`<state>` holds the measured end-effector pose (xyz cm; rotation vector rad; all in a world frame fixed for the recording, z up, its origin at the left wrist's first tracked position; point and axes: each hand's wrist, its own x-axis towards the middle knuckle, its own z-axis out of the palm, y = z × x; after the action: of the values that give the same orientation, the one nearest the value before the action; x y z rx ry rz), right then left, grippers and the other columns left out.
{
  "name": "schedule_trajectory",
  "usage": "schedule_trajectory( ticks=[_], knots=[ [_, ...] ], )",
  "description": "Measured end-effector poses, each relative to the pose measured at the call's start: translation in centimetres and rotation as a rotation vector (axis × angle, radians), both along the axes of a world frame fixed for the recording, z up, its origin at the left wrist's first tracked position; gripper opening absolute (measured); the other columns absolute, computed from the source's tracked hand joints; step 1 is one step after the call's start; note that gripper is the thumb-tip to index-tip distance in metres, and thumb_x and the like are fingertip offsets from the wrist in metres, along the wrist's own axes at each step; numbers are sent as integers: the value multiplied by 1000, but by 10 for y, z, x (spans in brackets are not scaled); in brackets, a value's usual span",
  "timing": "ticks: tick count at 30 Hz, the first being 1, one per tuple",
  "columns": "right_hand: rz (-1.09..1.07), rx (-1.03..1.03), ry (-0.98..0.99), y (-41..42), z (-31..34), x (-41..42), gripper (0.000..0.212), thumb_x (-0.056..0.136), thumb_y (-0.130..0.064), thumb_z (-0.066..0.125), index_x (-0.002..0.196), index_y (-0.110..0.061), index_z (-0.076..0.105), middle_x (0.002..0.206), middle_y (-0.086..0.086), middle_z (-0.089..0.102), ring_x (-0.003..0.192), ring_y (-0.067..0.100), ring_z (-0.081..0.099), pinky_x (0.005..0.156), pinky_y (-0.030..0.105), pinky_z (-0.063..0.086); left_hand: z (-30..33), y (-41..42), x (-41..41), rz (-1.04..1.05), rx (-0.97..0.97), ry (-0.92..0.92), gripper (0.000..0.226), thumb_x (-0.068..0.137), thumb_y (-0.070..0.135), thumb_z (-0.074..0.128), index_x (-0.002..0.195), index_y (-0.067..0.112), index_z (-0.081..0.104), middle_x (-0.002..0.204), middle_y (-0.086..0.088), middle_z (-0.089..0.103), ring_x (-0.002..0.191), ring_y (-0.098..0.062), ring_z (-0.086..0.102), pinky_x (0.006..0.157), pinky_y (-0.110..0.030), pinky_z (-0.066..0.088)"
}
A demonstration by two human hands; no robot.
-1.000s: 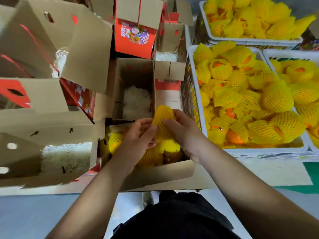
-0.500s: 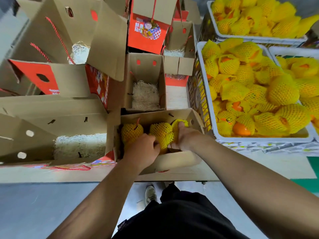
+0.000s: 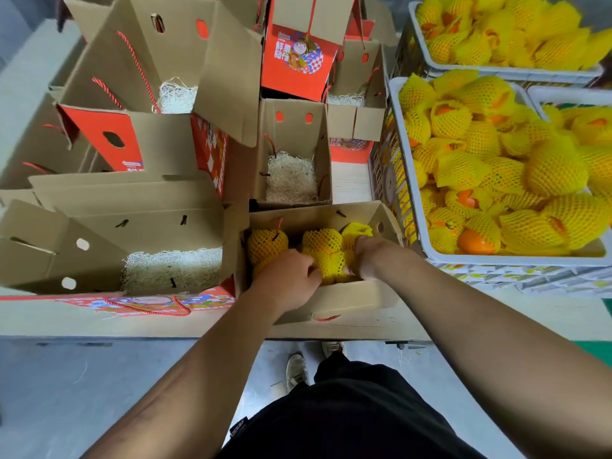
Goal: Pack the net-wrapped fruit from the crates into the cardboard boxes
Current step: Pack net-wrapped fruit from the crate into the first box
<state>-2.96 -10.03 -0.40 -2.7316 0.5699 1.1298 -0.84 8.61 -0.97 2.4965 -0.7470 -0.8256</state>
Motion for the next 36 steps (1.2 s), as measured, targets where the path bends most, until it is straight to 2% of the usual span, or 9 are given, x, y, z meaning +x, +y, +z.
schedule_trajectory(
  ticks=[4, 8, 12, 13, 18, 23, 28, 32, 36],
  knots=[
    [-29, 58, 23, 8, -1, 3, 59, 101, -44, 60, 141, -2, 50, 137, 15, 58, 126, 30, 56, 93, 33, 46, 1, -3, 2, -80, 36, -7, 35, 107, 38, 45, 95, 16, 69, 95, -1, 55, 84, -16, 57, 73, -32, 46],
    [-16, 18, -17, 10, -1, 3, 57, 95, -44, 67, 138, -9, 54, 135, 13, 60, 125, 34, 58, 97, 38, 49, 2, 6, 5, -44, -7, 42, 31, 106, 42, 47, 108, 21, 69, 106, 0, 58, 95, -17, 60, 88, -40, 54],
    [15, -11, -240, 6, 3, 3, 47, 89, -46, 66, 128, -21, 56, 118, 6, 64, 113, 34, 63, 82, 40, 52, -6, 22, -4, 129, 28, -339, 35, 100, 48, 51, 128, 30, 61, 130, 5, 54, 122, -22, 47, 99, -41, 49],
    [24, 34, -270, 9, 2, 4, 46, 90, -46, 67, 126, -20, 56, 114, 7, 64, 112, 33, 63, 81, 38, 51, -8, 22, -5, 169, 58, -348, 39, 99, 50, 51, 131, 30, 58, 136, 4, 52, 126, -23, 45, 101, -42, 49],
    [32, 204, -159, 26, -10, 6, 47, 93, -42, 71, 125, -9, 57, 123, 13, 65, 116, 33, 60, 84, 33, 47, -7, 16, 5, 115, 156, -117, 44, 99, 51, 46, 135, 28, 56, 151, 3, 41, 139, -30, 33, 109, -56, 42],
    [-3, 283, -317, 16, 1, 5, 32, 91, -32, 68, 114, -11, 61, 110, 10, 67, 108, 31, 63, 85, 37, 52, -9, 19, 2, 133, 56, -193, 41, 100, 50, 49, 135, 29, 56, 140, 5, 50, 132, -23, 41, 104, -50, 48],
    [29, 321, -276, 11, 6, -8, 32, 95, -34, 63, 118, -12, 62, 114, 10, 66, 107, 28, 61, 83, 33, 49, -6, 14, 7, -36, 100, -141, 31, 105, 48, 41, 107, 28, 65, 98, 9, 60, 104, -20, 57, 99, -46, 49],
    [-76, 408, -575, -23, 23, -11, 12, 95, -24, 61, 101, -15, 66, 96, 4, 70, 95, 24, 65, 84, 36, 52, 4, -12, 12, 36, -144, -206, 29, 104, 40, 50, 129, 32, 64, 126, 12, 63, 120, -15, 55, 107, -42, 47],
    [-193, 359, -958, -85, 42, -16, 9, 96, -13, 57, 88, -11, 63, 84, 8, 69, 80, 28, 66, 72, 45, 52, 17, -69, 8, 50, -361, -136, 27, 105, 36, 51, 128, 34, 65, 122, 18, 64, 109, 0, 58, 98, -30, 52]
  ],
)
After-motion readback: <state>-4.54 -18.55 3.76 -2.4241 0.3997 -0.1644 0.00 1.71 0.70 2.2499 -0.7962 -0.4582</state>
